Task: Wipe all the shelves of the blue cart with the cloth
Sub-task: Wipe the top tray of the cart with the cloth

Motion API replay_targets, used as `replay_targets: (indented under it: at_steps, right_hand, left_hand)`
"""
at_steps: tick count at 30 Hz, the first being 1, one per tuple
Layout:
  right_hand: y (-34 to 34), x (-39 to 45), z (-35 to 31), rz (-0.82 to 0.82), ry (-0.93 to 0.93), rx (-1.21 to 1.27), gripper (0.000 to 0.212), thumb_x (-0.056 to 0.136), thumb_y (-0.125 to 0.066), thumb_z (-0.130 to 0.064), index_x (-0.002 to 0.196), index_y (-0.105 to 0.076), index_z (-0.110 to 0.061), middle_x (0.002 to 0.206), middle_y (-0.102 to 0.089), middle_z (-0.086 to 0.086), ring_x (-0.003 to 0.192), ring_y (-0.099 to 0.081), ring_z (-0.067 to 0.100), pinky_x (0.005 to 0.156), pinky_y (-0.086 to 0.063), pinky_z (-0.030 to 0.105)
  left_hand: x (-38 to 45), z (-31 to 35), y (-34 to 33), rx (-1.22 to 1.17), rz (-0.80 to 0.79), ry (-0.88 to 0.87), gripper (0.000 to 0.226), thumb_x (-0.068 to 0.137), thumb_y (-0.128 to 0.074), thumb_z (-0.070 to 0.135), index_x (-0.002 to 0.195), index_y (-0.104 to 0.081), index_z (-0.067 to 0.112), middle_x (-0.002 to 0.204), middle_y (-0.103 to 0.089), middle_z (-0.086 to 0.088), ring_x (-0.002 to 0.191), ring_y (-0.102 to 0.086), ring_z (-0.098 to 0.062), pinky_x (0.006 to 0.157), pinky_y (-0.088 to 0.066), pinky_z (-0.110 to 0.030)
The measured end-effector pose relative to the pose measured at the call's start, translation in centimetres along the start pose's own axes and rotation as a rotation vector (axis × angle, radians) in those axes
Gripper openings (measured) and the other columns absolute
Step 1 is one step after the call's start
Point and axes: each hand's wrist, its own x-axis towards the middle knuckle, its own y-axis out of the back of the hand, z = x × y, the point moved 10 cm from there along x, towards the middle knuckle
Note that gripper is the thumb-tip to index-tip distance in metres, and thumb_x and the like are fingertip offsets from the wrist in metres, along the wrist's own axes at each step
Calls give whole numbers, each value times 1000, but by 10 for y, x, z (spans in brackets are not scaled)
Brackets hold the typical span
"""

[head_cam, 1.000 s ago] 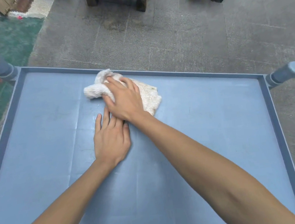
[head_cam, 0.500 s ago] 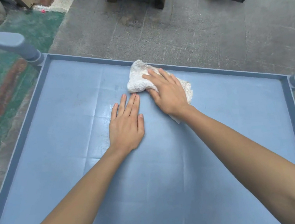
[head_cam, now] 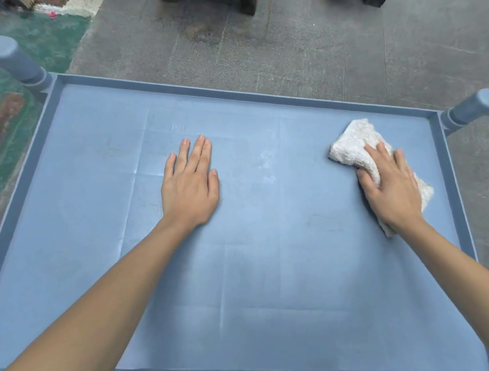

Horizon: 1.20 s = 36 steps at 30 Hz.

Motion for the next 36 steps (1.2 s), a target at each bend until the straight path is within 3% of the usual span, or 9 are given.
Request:
replay_targets:
  at_steps: [7, 12, 14, 16, 20, 25, 28, 33, 36]
  right_hand:
    - [-15, -42, -25, -16, 13, 96, 55, 111, -33, -36, 163, -27, -18, 171, -25, 3, 159, -13, 24, 128, -10, 41]
    - [-32, -110, -56, -91, 10, 213, 56, 112, -29, -40, 163, -27, -18, 171, -23, 4, 160, -10, 17, 128, -3, 31]
    - [-34, -141, -72, -117, -20, 371, 53, 111, -30, -44, 158, -39, -21, 164, -38, 1, 155, -25, 15, 126, -15, 25]
    - [-33, -168, -83, -105, -79, 582, 44, 109, -32, -46, 139, -57, -25, 142, -58, -8, 135, -48, 12, 108, -32, 10]
    - [-43, -209, -100, -172, -293, 997, 39, 107, -41, -46, 132, -62, -24, 135, -67, 0, 124, -64, 15, 111, -45, 37]
    - [-63, -268, -150, -431, -382, 1525, 57, 108, -33, -53, 138, -62, -14, 132, -71, 13, 122, -68, 24, 112, -46, 42]
    - [-65, -306, -189, -654, -349, 1713, 72, 102, -34, -67, 130, -72, -13, 138, -66, 16, 127, -65, 30, 109, -49, 49]
    - [-78, -359, -226, -869, -252, 1665, 53, 100, -58, -28, 147, -55, -4, 151, -52, 23, 132, -55, 36, 119, -38, 53]
    - [-94, -384, -224, -920, -235, 1514, 50, 100, -57, -14, 147, -51, 2, 143, -54, 29, 117, -60, 37, 105, -47, 50]
  left_hand:
    - [-13, 5, 2, -64, -160, -4, 64, 106, -30, 33, 162, -5, 14, 171, 1, 0, 157, 3, -22, 126, -4, -43]
    - [-99, 19, 2, -158, -212, -100, 66, 105, -35, 30, 162, -7, 11, 170, 1, -3, 157, 6, -22, 127, -4, -39]
    - [-135, 20, 0, -176, -244, -139, 66, 105, -36, 29, 162, -9, 11, 170, -1, -4, 157, 5, -22, 126, -4, -38]
    - [-166, 19, 1, -207, -265, -171, 64, 105, -37, 27, 161, -13, 10, 170, -5, -5, 157, 3, -23, 127, -6, -38]
    - [-213, 23, 19, -292, -232, -233, 61, 104, -39, 23, 161, -20, 12, 169, -16, -7, 157, -2, -22, 126, -13, -35]
    - [-254, 39, 53, -425, -137, -260, 63, 104, -39, 27, 162, -15, 25, 169, -14, 1, 157, -2, -15, 124, -24, -40]
    - [-281, 49, 71, -481, -47, -277, 64, 104, -39, 32, 162, -12, 26, 170, -10, -2, 157, -4, -17, 126, -18, -40]
    - [-331, 35, 77, -461, 163, -184, 66, 103, -41, 37, 160, -18, 16, 168, -14, -13, 156, -13, -25, 127, -14, -37]
    - [-366, 11, 62, -399, 219, -114, 63, 103, -45, 37, 158, -23, 13, 164, -23, -11, 151, -25, -24, 122, -23, -38]
